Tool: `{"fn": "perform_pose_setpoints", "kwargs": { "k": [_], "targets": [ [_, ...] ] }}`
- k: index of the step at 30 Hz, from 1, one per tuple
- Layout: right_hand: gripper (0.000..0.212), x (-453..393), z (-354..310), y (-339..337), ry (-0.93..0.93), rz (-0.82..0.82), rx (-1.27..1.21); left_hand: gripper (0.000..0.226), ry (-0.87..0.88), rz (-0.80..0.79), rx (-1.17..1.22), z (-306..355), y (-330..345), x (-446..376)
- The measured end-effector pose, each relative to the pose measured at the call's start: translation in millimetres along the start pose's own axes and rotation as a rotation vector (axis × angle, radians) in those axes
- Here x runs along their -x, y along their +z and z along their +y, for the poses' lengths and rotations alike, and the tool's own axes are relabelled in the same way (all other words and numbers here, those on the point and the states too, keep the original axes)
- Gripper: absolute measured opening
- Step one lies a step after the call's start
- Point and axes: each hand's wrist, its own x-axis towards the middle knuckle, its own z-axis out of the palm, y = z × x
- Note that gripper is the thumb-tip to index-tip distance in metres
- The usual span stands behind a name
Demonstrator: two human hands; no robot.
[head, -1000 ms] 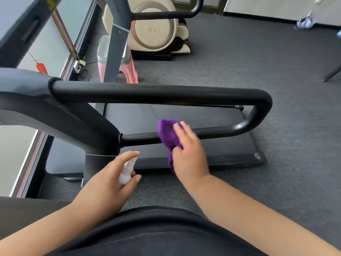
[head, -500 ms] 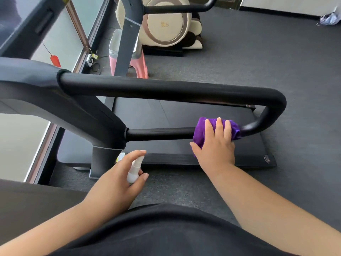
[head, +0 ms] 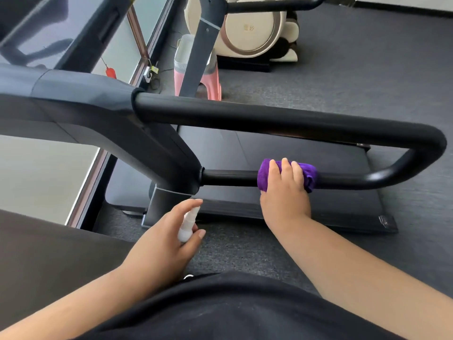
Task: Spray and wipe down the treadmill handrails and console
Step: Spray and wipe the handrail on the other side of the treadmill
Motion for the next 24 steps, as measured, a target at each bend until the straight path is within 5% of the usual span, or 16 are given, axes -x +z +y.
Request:
{"fn": "perform_pose_setpoints", "kwargs": {
  "k": [11, 19, 24],
  "targets": [
    [0.073, -12.2, -125.8, 2.1, -0.244, -0.092, -0.074, 0.062, -0.005, 0.019, -0.053, -19.4, -14.7, 4.7],
    [0.059, 9.0, -70.3, -23.6, -0.335, -0.205, -0.644, 0.065, 0.068, -0.016, -0.038, 0.8, 2.3, -12.6],
    [0.061, 19.2, -5.1, -48.2, -0.212, -0.027, -0.692, 0.059, 0.129, -0.014, -0.02, 26.2, 19.4, -32.6]
  ]
}}
